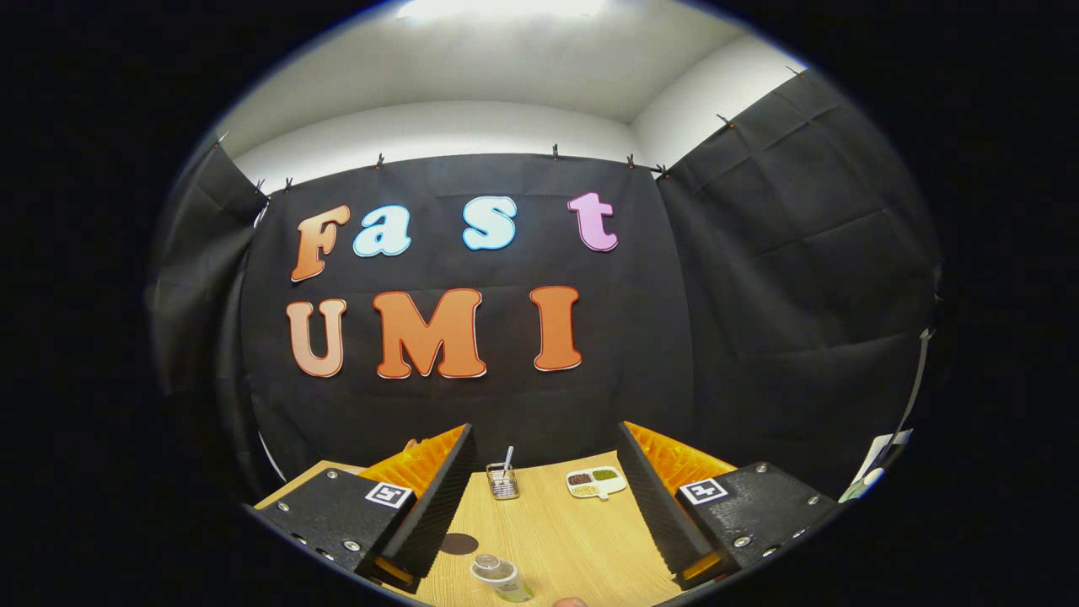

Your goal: Take the bottle from table, then pour the juice into the cup, finally place the bottle on the coaster

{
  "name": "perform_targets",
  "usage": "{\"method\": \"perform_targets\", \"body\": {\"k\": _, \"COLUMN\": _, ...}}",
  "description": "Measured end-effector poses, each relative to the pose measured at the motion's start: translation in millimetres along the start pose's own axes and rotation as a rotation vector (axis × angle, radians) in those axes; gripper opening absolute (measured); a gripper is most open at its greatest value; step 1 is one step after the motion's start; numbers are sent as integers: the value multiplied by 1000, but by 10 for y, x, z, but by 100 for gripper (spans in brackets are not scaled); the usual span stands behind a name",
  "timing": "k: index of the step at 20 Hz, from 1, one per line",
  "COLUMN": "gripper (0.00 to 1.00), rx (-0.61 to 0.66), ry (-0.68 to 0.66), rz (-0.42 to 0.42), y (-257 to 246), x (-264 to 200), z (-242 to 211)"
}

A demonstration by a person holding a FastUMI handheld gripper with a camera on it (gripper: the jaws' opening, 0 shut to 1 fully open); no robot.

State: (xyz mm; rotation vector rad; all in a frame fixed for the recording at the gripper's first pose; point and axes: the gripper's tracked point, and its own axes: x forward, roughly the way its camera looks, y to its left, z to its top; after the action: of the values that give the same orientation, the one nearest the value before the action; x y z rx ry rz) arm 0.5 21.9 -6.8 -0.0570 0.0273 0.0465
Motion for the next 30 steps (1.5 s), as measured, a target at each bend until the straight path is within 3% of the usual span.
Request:
{"method": "perform_targets", "body": {"k": 9, "gripper": 99, "rx": -47, "ry": 84, "rz": 104, "y": 497, "x": 78, "z": -447}}
{"method": "perform_targets", "body": {"k": 20, "gripper": 100, "rx": -195, "ry": 360, "rz": 161, "y": 700, "x": 64, "z": -1978}}
{"method": "perform_targets", "body": {"k": 30, "gripper": 100, "rx": -203, "ry": 563, "rz": 167, "y": 591, "x": -74, "z": -2862}}
